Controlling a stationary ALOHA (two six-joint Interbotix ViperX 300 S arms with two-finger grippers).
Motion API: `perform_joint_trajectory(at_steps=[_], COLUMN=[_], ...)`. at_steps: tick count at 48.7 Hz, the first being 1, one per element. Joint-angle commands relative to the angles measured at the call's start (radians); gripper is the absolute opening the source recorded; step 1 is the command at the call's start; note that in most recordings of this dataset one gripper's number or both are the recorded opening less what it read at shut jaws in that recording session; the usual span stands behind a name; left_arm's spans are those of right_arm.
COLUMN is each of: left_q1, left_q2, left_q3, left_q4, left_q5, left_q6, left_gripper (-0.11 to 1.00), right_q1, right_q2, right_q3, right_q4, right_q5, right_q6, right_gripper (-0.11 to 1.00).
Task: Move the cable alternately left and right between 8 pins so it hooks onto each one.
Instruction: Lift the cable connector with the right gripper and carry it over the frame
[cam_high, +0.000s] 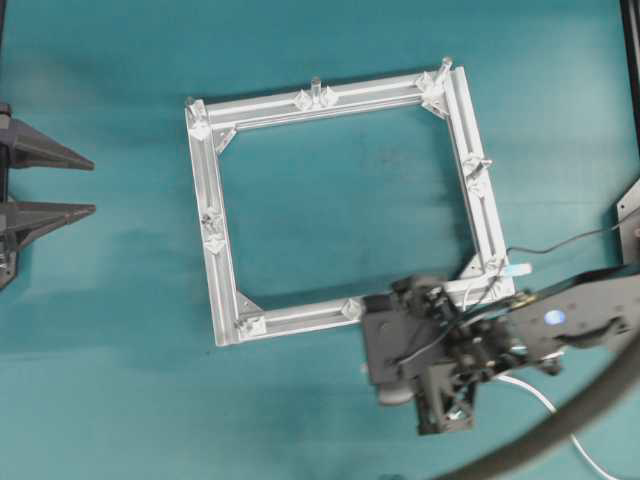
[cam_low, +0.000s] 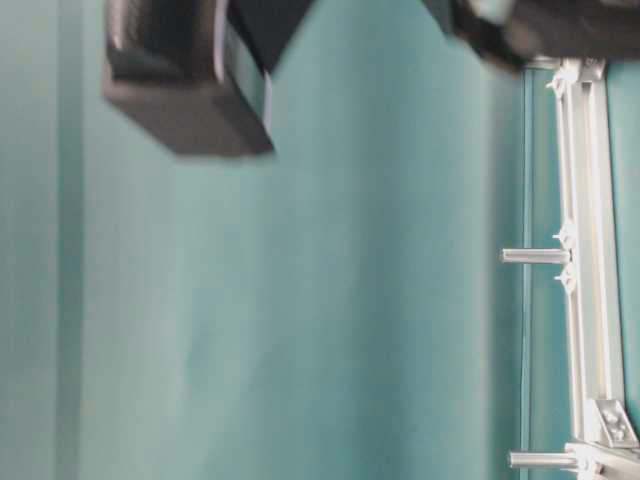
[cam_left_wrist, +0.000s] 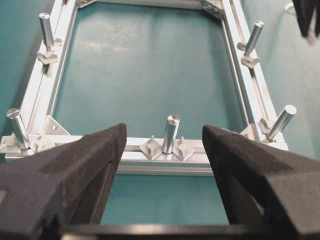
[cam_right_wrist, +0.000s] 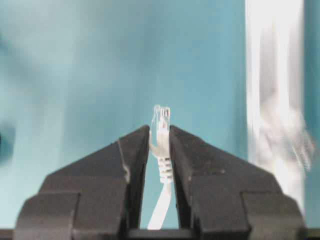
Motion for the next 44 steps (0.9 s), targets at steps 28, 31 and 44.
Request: perform_joint_trajectory(at_steps=[28,31,44], left_q1=[0.002,0.0,0.0], left_q2=[-0.008,-0.017,-0.087], left_q3=[0.011,0.014,0.017], left_q4=[0.006,0.006,0.006], left_q5=[-0.005,-0.003,0.067], left_q6=[0.008,0.006,0.006], left_gripper=[0.74,0.74,0.74], right_q1=[-0.031,-0.06,-0.219], right_q2=[-0.051,-0.037,0.028], right_q3=[0.037,0.031,-0.028], right_q4=[-0.581,-0.581,-0.578], right_q5=[0.268,0.262,0.14], right_q6=[0.969,0.997,0.991], right_gripper=[0.16,0.16,0.16])
